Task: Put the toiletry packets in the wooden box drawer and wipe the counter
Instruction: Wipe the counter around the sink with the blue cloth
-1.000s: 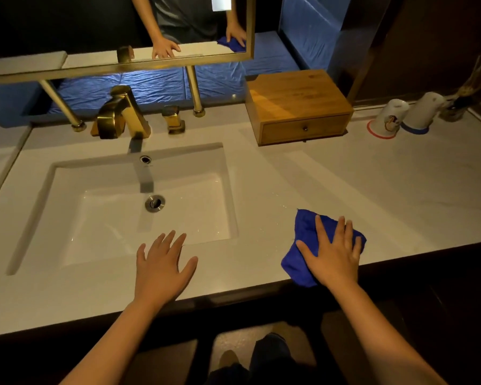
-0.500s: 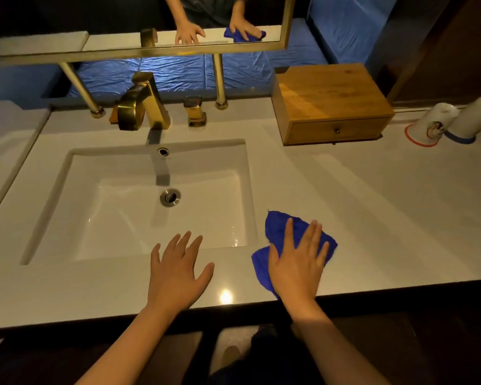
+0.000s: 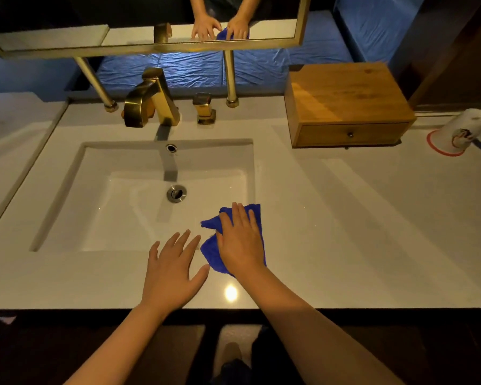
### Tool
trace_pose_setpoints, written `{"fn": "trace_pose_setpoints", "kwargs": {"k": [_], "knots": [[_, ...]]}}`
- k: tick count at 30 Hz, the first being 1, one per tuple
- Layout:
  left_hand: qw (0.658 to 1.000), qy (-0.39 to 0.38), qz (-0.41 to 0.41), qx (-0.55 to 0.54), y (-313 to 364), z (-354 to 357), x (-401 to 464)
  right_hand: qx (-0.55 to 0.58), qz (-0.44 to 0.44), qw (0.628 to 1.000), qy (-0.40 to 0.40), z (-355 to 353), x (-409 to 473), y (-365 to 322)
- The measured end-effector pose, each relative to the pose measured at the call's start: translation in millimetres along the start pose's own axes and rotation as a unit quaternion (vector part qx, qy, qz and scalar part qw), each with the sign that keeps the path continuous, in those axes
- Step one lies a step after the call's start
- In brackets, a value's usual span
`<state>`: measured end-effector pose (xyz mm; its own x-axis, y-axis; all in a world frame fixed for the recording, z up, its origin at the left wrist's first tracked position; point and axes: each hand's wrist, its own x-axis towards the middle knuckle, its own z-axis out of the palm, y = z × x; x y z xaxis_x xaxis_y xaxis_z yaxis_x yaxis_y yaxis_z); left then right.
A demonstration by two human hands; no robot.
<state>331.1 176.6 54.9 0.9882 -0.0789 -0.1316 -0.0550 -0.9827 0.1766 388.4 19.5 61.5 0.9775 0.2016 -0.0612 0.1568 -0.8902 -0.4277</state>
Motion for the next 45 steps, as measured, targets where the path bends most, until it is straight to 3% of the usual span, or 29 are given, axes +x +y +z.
{"fn": "trace_pose_setpoints", "kwargs": {"k": [3,6,11,14,16,18,21,24,27,33,39,43,45], "knots": [[1.0,0.0,-0.004,0.001,1.5,-1.6,-0.8,0.198,0.025,0.98,-0.002,-8.6,-0.8,-1.1],[1.0,0.0,-0.002,0.007,0.3,-1.9,-1.4,0.429,0.104,0.896,0.039,-31.6,-10.9,1.6],[1.0,0.0,-0.004,-0.004,-0.3,-2.7,-0.6,0.486,0.147,0.84,0.193,-89.6,-44.1,38.4],[0.997,0.015,-0.036,-0.066,4.6,-5.6,3.2,0.456,0.177,0.82,0.298,-122.8,-63.1,80.0],[0.993,0.043,-0.061,-0.093,11.7,-7.5,9.5,0.4,0.196,0.839,0.312,-134.8,-71.8,115.0],[0.991,0.059,-0.082,-0.085,18.6,-7.7,15.4,0.31,0.214,0.882,0.282,-135.1,-77.4,151.5],[0.993,0.046,-0.096,-0.046,21.4,-4.8,18.7,0.065,0.282,0.945,0.15,-116.3,-80.6,189.2],[0.994,0.041,-0.094,-0.027,20.0,-2.7,17.2,-0.067,0.285,0.948,0.122,-96.5,-75.3,198.3],[0.995,0.037,-0.094,-0.02,19.0,-2.5,18.2,-0.062,0.266,0.953,0.129,-87.4,-53.8,184.3],[0.994,0.038,-0.1,-0.022,22.4,-3.9,18.2,-0.022,0.116,0.988,0.1,-50.5,-14.3,109.4],[0.994,0.026,-0.102,-0.019,22.4,-5.3,19.6,0.041,0.01,0.997,0.064,-17.9,-6.5,43.7],[0.994,0.027,-0.105,-0.013,21.6,-4.2,19.8,0.249,0.005,0.967,0.045,-18.4,-4.6,12.9],[0.994,0.029,-0.107,-0.013,22.3,-4.6,19.5,0.265,0.005,0.961,0.08,-24.0,-3.1,7.5]]}}
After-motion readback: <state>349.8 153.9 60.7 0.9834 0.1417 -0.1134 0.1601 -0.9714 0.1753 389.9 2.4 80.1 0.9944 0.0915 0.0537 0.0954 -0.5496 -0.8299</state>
